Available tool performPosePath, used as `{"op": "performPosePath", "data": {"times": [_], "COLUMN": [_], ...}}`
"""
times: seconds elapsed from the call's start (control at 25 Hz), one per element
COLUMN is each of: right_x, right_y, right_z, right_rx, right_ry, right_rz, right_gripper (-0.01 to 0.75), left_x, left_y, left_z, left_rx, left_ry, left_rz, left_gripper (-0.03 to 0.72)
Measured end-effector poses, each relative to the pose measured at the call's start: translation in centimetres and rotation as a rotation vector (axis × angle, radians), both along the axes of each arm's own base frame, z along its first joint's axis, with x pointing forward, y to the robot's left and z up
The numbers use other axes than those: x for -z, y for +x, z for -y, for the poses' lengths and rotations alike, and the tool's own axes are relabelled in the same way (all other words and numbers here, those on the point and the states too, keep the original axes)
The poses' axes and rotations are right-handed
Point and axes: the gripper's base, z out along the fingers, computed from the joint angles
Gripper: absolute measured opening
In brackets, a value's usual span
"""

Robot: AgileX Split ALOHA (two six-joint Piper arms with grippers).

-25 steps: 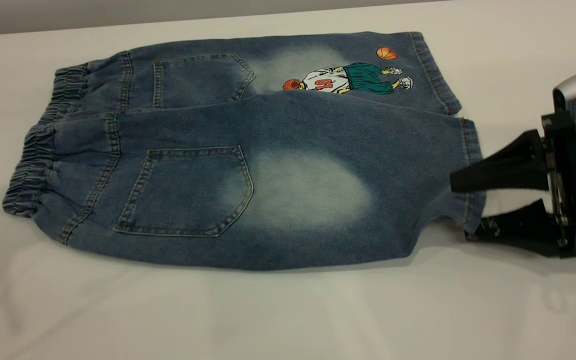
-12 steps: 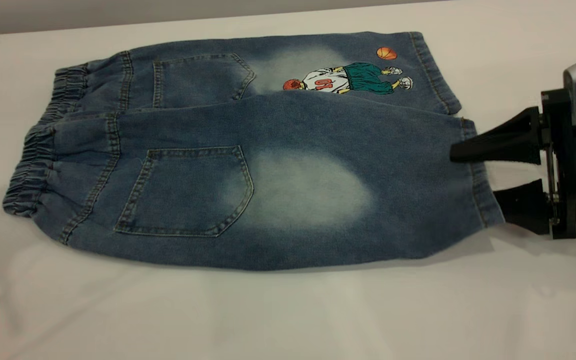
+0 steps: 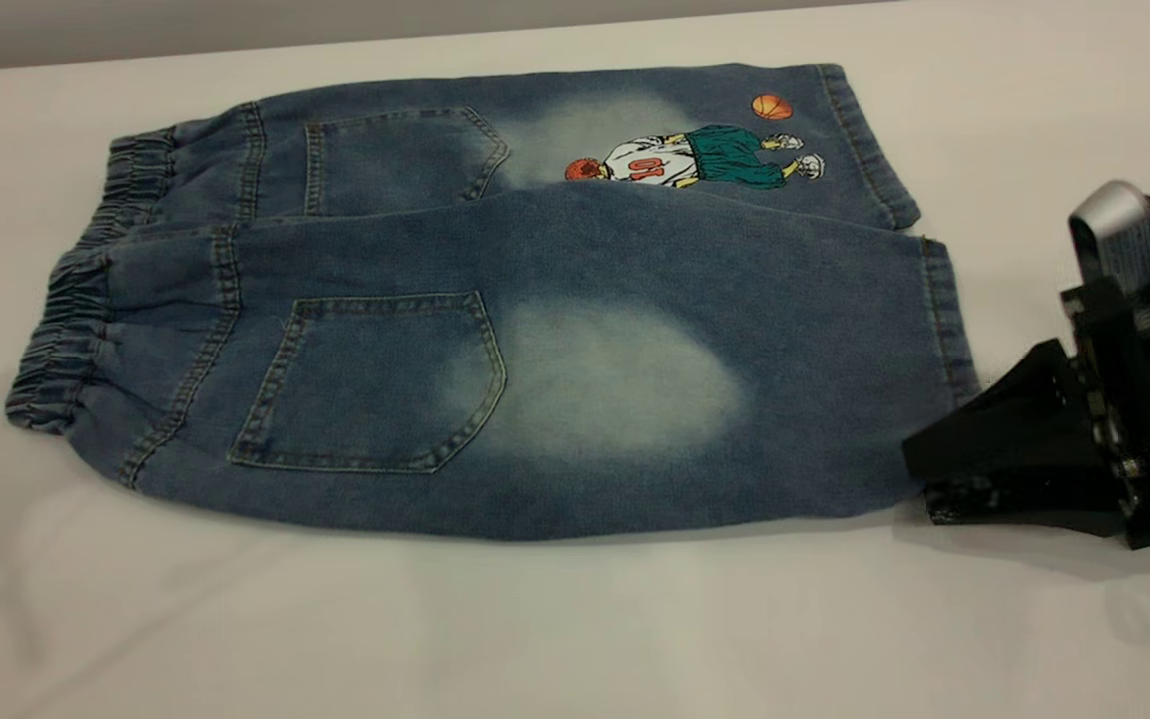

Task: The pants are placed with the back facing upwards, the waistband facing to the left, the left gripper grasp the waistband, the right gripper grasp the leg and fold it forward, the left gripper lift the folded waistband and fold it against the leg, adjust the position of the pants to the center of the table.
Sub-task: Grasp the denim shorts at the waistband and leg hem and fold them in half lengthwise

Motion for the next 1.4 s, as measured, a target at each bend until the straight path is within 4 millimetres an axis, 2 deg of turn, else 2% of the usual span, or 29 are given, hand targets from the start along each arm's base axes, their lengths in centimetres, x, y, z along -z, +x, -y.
{"op": "performPosePath", "data": {"times": [0.12,0.2,0.52,0.64,0.92,1.0,1.4], "right_x": [0.1,0.2,0.3,0.4,0.6,0.6,0.7], "right_y": [0.4,0.7,1.1,0.9,0.8,0.8,0.3], "right_z": [0.0,0.1,0.3,0.3,0.4,0.4,0.4], "right_rx": [0.049,0.088,0.135,0.110,0.104,0.104,0.072], "right_ry": [-0.018,-0.023,-0.048,-0.061,-0.077,-0.082,-0.091], "right_rz": [-0.005,-0.005,-0.007,-0.005,-0.009,-0.009,-0.058], "right_gripper": [0.066,0.023,0.018,0.068,0.326,0.377,0.405], "left_x": [0.0,0.1,0.1,0.1,0.1,0.1,0.1], "left_y": [0.0,0.0,-0.1,-0.1,-0.1,-0.1,-0.1], "left_z": [0.0,0.0,0.0,0.0,0.0,0.0,0.0], "left_rx": [0.001,0.002,0.003,0.003,0.005,0.005,0.005], "left_ry": [0.000,-0.001,-0.001,-0.001,0.001,0.001,0.001], "left_rz": [-0.004,-0.009,-0.017,-0.016,-0.016,-0.016,-0.018], "left_gripper": [0.499,0.499,0.499,0.499,0.499,0.499,0.499]}}
